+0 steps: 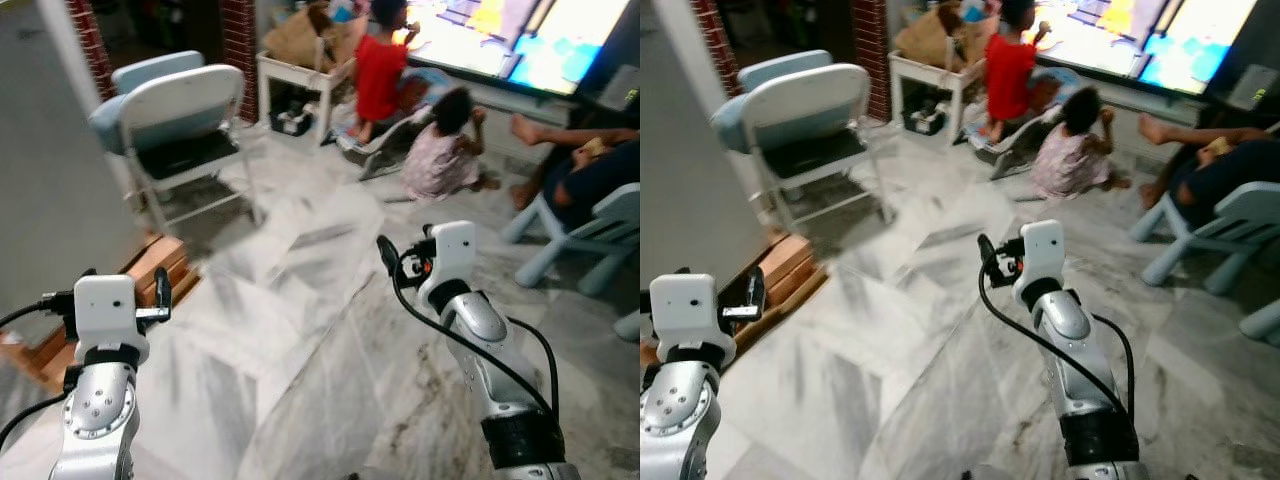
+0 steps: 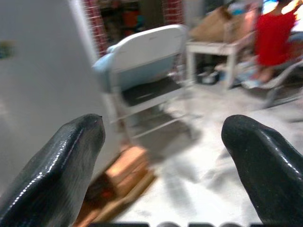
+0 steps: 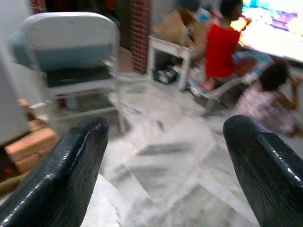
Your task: Restocking fridge
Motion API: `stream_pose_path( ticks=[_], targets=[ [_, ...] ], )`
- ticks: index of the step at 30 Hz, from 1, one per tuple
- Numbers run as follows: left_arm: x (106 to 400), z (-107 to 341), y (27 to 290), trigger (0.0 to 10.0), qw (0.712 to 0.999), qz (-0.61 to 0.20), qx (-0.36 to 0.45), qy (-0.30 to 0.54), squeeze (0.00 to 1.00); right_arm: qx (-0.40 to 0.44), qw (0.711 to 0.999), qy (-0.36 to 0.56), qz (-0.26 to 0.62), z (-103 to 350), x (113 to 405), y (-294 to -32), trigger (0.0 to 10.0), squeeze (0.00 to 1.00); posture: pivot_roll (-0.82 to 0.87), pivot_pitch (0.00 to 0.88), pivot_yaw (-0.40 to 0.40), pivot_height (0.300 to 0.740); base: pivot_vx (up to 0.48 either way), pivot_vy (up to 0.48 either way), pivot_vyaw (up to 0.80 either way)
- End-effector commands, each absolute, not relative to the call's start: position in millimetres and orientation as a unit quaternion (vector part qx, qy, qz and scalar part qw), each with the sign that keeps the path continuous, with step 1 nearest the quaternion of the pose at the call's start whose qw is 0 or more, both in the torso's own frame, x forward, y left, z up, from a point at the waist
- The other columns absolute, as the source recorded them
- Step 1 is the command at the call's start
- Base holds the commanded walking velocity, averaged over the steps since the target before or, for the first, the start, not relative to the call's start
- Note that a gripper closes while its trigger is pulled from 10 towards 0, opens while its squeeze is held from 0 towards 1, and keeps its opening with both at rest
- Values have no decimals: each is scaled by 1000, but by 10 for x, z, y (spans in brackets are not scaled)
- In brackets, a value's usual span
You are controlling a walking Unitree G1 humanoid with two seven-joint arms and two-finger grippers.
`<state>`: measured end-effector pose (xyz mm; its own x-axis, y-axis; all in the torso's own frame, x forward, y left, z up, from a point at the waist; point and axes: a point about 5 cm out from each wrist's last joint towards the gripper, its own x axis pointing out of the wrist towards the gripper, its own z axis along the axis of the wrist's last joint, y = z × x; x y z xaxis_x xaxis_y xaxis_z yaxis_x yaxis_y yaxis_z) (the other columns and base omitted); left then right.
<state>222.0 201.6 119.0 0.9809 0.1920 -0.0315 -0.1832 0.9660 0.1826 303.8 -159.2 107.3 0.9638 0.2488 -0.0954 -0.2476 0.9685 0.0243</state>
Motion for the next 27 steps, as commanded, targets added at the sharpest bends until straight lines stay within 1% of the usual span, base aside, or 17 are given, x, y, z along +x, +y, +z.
stream_pose_path(
  ticks=[1,4,6,8,10,13,15,18,22,23,27],
  targets=[
    [2255,1239,2100,10000,987,105,118,14,0,20,989,28,143,1175,3088,-1473,10000,0,103,0,-62,740,450,0,0],
    [2269,1229,2156,10000,985,114,126,21,0,5,990,18,142,1184,3084,-1427,10000,0,76,0,-45,740,442,0,0],
    [2268,1206,2218,10000,982,130,134,35,0,14,992,20,125,1164,3039,-1510,10000,0,65,0,-18,740,0,0,0],
    [2277,1198,2206,10000,981,128,141,36,0,14,993,27,117,1110,3004,-1577,10000,0,63,0,-12,740,0,0,0],
    [2306,1212,2176,10000,978,120,165,34,0,5,994,43,95,1005,2966,-1679,10000,0,56,0,29,740,0,0,0],
    [2315,1222,2162,10000,977,112,180,32,0,-3,996,42,79,986,2944,-1735,10000,0,44,0,43,740,0,0,0],
    [2340,1202,2134,10000,977,95,187,37,0,-4,998,33,57,996,2932,-1785,10000,0,-8,0,91,740,0,0,0],
    [2397,1168,2109,10000,976,77,198,44,0,-2,999,32,38,1000,2902,-1830,10000,0,-35,0,101,740,0,0,0],
    [2451,1177,2102,10000,977,76,197,41,0,-3,999,34,30,1004,2866,-1886,10000,0,-33,0,91,740,0,0,0],
    [2458,1183,2099,10000,977,77,195,41,0,-4,999,37,27,999,2862,-1906,10000,0,-15,0,72,740,0,0,0],
    [2412,1211,2129,10000,979,89,179,39,0,-11,999,40,27,1017,2888,-1924,10000,0,-18,0,57,740,0,0,0]
  ],
)
